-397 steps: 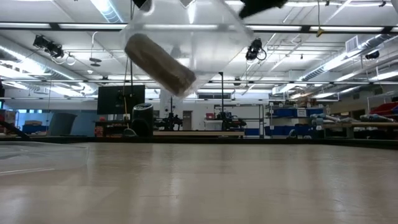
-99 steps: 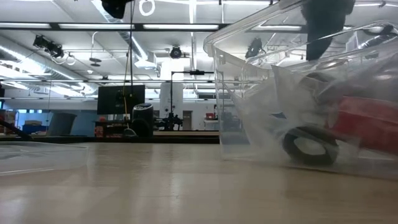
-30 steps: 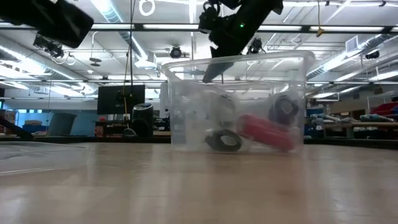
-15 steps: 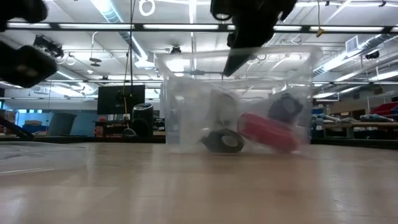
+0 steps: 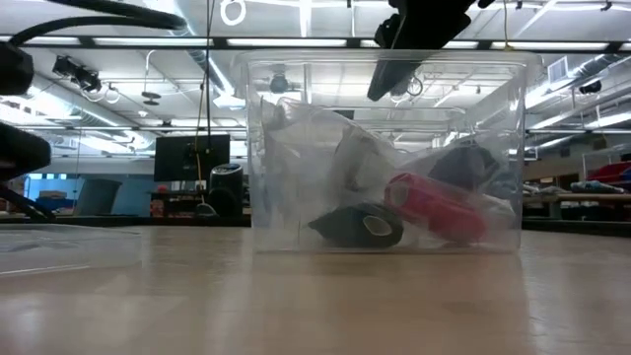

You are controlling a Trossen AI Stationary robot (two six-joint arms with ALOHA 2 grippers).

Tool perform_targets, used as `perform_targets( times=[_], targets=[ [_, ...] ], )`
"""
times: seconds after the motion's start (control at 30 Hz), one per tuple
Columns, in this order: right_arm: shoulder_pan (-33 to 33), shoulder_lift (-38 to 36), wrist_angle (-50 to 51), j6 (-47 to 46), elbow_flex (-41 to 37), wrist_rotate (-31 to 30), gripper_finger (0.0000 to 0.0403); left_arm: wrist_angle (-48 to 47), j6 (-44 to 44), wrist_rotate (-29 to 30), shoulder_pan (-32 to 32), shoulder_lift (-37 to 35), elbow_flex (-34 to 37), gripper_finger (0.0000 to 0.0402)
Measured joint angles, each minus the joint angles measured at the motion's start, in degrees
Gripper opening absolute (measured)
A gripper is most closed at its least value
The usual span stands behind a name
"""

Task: Roll bandage
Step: Close the transparent bin with the transparent bin lid

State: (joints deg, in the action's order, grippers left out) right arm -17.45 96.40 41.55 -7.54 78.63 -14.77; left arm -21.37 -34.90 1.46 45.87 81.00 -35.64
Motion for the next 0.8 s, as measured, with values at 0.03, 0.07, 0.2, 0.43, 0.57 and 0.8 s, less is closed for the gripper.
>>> perform_targets(
  times=[0.03, 0.07, 0.2, 0.43, 0.57, 0.8],
  targets=[
    [0.2, -0.3, 0.4, 0.2, 0.0, -0.5, 0.0208, 0.1, 0.2, 1.7, -0.1, 0.4, 0.0, 0.0170],
    [0.4, -0.7, 0.6, 0.5, 0.0, -1.0, 0.0208, 0.1, 0.8, 3.8, -0.4, 0.8, 0.0, 0.0170],
    [1.0, -2.5, 2.6, 0.6, 0.0, -3.5, 0.0207, 0.7, 3.3, 15.0, -2.1, 2.8, 0.0, 0.0170],
    [0.7, -8.0, 4.0, -1.3, 0.0, -4.2, 0.0208, 1.3, 11.2, 28.1, -6.7, 2.2, 0.3, 0.0170],
    [3.0, -6.4, -5.4, 5.0, 0.0, -3.4, 0.0180, 1.9, 12.1, 31.3, -7.3, -1.6, 0.3, 0.0165],
    [11.5, 2.1, -19.5, 11.0, 0.0, 7.9, 0.0024, 4.1, 13.5, 34.4, -6.1, -9.1, 0.3, 0.0145]
  ],
)
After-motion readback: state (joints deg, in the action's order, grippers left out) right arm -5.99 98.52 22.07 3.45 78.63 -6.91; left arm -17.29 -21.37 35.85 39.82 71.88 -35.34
